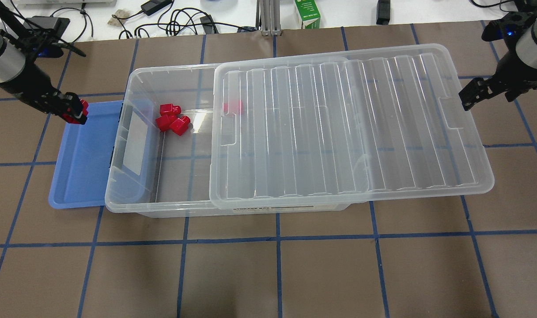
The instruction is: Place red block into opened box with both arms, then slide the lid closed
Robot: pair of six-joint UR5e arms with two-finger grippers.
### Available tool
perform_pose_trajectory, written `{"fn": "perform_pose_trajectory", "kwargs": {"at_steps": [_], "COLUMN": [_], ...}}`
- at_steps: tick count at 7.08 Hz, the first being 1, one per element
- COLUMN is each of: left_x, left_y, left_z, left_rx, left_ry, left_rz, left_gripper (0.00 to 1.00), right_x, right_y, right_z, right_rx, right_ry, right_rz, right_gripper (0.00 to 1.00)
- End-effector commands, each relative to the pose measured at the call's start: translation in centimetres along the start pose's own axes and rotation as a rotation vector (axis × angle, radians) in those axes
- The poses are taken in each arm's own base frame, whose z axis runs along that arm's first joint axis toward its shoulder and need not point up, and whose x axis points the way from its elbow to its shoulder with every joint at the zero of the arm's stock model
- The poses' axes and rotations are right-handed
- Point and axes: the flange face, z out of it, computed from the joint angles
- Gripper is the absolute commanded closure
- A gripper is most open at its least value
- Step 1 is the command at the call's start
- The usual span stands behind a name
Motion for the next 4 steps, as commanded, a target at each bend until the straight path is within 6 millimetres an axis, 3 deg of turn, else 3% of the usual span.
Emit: {"fn": "perform_pose_trajectory", "kwargs": {"at_steps": [1, 2, 4], "left_x": [10.2, 13.4, 17.5], "left_y": [-2.2, -2.9, -2.9], "left_z": [-0.6, 1.1, 5.5], "left_rx": [0.0, -0.019, 0.004], "left_ry": [-0.008, -0.002, -0.01], "left_rz": [0.066, 0.095, 0.04], "left_gripper": [1.0, 1.0, 1.0], "right_x": [-2.4, -4.1, -8.1], "right_y": [3.4, 4.1, 2.0], "right_z": [-6.7, -9.0, -12.0], "right_rx": [0.023, 0.022, 0.001], "right_ry": [-0.025, -0.095, -0.113], "right_rz": [0.032, 0.096, 0.153], "right_gripper": [0.0, 0.0, 0.0]}}
